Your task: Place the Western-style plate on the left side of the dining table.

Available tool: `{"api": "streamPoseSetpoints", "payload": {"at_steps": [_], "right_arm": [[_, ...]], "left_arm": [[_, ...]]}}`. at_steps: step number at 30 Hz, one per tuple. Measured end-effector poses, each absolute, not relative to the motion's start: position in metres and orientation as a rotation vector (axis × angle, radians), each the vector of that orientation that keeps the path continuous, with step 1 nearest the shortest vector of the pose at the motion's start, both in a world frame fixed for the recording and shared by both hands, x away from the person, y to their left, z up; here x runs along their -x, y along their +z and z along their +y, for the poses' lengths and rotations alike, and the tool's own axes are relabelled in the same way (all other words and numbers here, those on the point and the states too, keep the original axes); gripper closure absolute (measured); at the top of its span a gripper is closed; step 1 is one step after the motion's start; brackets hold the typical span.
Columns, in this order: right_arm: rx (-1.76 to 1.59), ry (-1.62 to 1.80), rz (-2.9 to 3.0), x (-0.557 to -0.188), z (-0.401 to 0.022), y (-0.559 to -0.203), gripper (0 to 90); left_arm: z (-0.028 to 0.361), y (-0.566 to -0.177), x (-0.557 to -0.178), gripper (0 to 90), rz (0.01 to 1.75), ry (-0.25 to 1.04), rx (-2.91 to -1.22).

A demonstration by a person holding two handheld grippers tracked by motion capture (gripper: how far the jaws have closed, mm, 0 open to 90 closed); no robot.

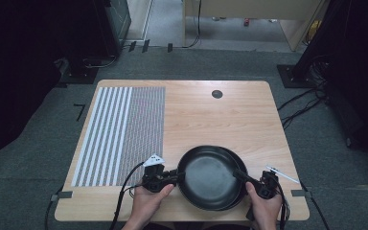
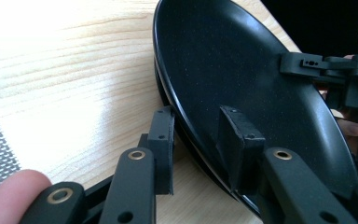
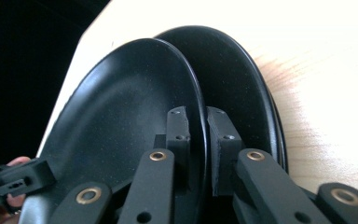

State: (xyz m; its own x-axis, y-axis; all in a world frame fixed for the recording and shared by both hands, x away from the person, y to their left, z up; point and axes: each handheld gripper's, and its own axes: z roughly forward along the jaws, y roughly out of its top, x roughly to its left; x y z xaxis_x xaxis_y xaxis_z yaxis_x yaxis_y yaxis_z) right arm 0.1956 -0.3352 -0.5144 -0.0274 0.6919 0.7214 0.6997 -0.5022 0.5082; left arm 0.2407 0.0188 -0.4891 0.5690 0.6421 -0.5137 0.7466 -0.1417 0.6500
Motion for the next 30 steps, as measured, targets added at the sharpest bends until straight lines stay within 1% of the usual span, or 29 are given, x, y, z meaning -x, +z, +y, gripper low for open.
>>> {"api": "streamPoseSetpoints", "payload": {"at_steps": [3, 11, 23, 30], "right_arm": [[2.18, -1.659, -1.528, -0.193, -0.336, -0.509, 83.8], [2.182, -1.661, -1.46, -0.191, -0.334, -0.507, 84.3], [2.157, -1.68, -1.49, -0.2, -0.323, -0.486, 84.3], [2.103, -1.683, -1.507, -0.216, -0.3, -0.472, 84.5]], "left_arm": [[0.021, -0.491, -0.24, 70.4, 1.135, -0.166, -1.827], [0.025, -0.486, -0.238, 71.7, 1.155, -0.183, -1.808], [0.037, -0.467, -0.24, 72.0, 1.173, -0.149, -1.789], [0.062, -0.451, -0.249, 72.9, 1.208, -0.093, -1.751]]}}
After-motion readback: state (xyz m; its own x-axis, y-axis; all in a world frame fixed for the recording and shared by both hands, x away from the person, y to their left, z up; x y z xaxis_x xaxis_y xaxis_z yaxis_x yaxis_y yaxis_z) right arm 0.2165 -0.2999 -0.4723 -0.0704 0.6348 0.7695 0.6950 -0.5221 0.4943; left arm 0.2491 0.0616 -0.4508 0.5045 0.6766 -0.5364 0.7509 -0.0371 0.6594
